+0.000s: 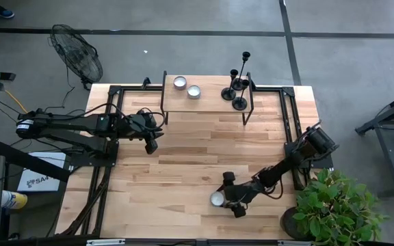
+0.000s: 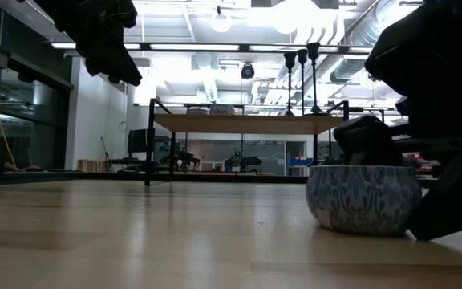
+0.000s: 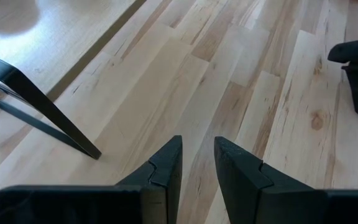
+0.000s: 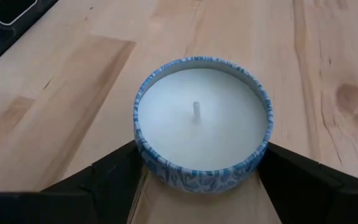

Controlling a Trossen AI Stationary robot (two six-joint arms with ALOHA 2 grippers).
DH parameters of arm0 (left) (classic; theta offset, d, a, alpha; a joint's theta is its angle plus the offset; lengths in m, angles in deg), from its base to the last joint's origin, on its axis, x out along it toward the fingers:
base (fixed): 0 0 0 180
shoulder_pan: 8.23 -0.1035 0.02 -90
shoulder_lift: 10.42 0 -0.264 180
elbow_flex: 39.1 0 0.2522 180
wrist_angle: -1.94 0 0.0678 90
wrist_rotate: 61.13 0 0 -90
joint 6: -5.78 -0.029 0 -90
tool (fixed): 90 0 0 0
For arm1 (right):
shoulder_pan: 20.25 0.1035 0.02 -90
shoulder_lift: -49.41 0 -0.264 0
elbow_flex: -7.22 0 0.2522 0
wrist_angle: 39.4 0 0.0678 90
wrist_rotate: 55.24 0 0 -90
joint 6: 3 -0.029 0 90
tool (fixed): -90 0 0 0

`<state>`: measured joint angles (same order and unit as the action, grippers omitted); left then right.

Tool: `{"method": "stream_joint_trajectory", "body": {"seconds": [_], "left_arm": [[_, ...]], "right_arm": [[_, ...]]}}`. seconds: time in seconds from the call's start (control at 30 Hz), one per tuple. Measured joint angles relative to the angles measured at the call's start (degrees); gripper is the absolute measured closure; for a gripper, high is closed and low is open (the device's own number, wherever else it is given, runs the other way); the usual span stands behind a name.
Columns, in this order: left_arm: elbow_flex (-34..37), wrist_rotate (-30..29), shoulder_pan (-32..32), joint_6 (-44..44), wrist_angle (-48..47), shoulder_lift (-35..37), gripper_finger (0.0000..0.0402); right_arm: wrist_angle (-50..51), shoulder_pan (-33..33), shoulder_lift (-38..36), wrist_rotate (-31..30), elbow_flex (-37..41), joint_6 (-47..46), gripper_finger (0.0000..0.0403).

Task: Pick & Place candle stick holders
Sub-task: Put the blue scented candle on the shelf

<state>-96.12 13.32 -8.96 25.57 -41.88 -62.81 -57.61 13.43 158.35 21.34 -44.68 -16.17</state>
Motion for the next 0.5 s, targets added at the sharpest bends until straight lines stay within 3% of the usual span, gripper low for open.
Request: {"method": "stream_joint_trajectory", "body": {"seconds": [0.5], "left_arm": [[0.0, 0.0, 0.0, 0.0, 0.0, 0.0, 0.0312]], "right_arm": [[-1.9, -1.1, 0.2, -1.3, -0.2, 0.8, 0.0105]]}}
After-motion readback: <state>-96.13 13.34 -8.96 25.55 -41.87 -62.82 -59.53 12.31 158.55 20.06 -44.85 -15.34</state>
